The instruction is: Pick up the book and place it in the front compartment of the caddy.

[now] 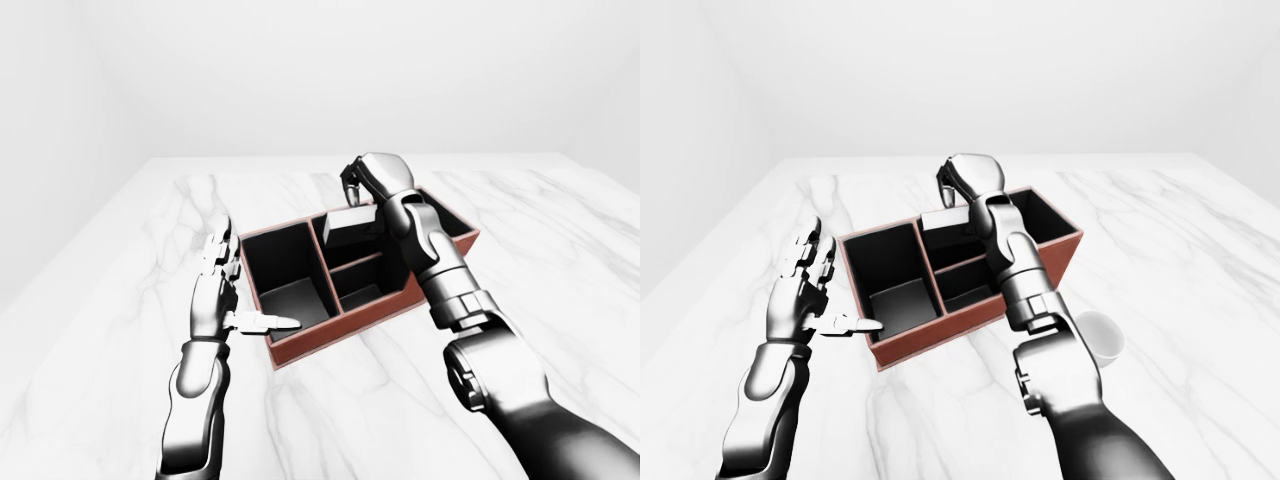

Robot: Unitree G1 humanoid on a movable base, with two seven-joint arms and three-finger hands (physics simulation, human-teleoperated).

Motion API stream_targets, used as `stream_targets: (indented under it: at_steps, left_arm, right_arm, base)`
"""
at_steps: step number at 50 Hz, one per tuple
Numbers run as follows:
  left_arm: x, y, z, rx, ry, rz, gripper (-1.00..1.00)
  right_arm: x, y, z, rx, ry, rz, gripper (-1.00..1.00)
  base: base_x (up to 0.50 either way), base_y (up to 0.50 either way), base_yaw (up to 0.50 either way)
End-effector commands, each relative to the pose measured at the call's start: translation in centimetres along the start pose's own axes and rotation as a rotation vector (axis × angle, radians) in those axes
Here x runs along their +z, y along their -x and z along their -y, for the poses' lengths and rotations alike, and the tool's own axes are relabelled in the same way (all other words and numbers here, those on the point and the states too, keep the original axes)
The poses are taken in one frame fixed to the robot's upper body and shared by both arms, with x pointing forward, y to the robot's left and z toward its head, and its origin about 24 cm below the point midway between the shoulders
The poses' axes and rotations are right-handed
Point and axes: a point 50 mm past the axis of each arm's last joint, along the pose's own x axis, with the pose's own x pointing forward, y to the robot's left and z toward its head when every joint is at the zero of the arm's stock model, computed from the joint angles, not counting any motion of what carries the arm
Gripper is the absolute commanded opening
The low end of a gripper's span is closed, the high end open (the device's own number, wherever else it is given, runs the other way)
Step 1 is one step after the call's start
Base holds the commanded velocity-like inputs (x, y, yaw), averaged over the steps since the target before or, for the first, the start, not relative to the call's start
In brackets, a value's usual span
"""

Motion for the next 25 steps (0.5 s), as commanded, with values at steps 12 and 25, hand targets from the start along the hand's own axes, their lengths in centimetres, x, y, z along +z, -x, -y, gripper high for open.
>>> stream_targets:
  at_steps: [12, 25]
  left_arm:
    - [0.1, 0.0, 0.0, 0.002, -0.003, 0.002, 1.0]
    - [0.1, 0.0, 0.0, 0.002, -0.004, 0.003, 1.0]
  right_arm:
    - [-0.4, -0.6, 0.2, -0.043, 0.001, -0.03, -1.0]
    - [-0.7, -0.8, -0.5, -0.037, 0.017, -0.051, -1.0]
  base:
    - [0.0, 0.0, 0.0]
    - [0.0, 0.0, 0.0]
